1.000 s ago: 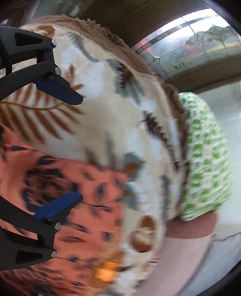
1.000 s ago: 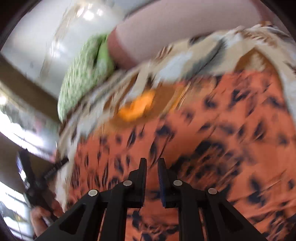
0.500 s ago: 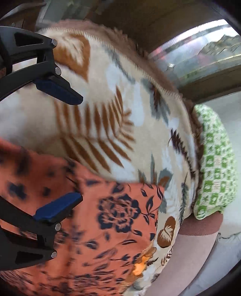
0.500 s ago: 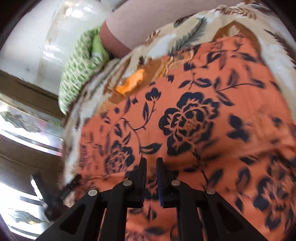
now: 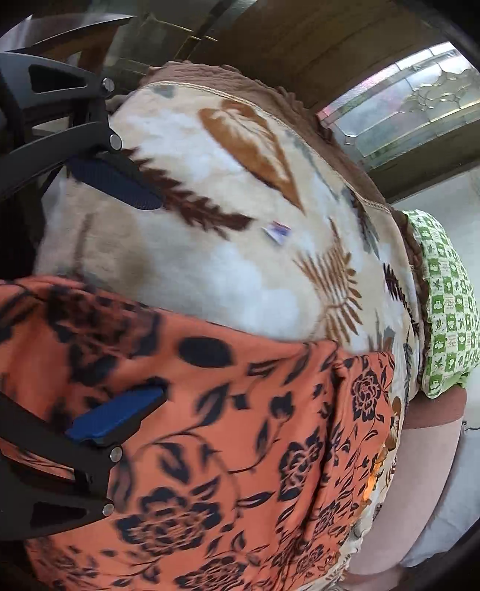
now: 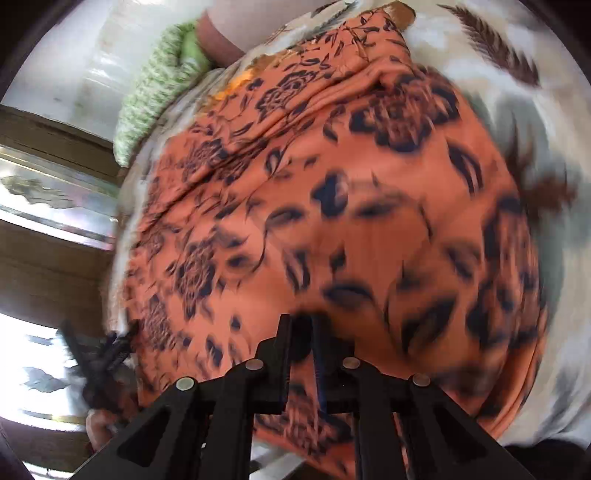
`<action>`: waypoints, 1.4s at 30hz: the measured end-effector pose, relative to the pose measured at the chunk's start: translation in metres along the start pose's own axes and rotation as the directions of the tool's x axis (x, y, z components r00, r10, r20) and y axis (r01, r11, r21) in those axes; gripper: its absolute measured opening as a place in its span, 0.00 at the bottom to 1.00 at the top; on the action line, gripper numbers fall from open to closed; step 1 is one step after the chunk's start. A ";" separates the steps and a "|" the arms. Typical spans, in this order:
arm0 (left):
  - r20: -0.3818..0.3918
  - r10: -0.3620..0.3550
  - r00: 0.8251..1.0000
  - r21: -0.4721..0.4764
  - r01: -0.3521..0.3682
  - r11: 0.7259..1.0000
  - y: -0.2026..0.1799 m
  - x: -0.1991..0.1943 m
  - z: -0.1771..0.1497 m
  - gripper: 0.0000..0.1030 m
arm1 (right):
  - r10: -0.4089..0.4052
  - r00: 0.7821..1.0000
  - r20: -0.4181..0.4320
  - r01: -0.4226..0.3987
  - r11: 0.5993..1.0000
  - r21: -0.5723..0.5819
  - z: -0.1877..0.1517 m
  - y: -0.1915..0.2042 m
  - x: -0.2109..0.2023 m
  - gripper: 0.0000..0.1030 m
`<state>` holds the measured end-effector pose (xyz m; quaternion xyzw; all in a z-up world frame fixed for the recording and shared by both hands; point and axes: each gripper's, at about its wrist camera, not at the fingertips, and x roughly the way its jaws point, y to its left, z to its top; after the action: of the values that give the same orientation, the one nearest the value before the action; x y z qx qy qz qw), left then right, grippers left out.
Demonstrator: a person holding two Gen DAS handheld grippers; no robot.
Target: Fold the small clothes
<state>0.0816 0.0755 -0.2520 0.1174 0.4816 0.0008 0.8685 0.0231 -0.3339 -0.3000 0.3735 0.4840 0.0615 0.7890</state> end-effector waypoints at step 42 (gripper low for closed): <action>0.194 0.006 0.981 0.129 -0.032 0.991 -0.071 -0.102 -0.001 0.93 | -0.260 0.960 0.102 0.264 0.964 -0.027 -0.020 -0.023 -0.029 0.18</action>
<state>0.0178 -0.0049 -0.1815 0.1788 0.3930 -0.0340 0.9013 -0.0148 -0.3529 -0.2990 0.2927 0.4888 -0.0521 0.8202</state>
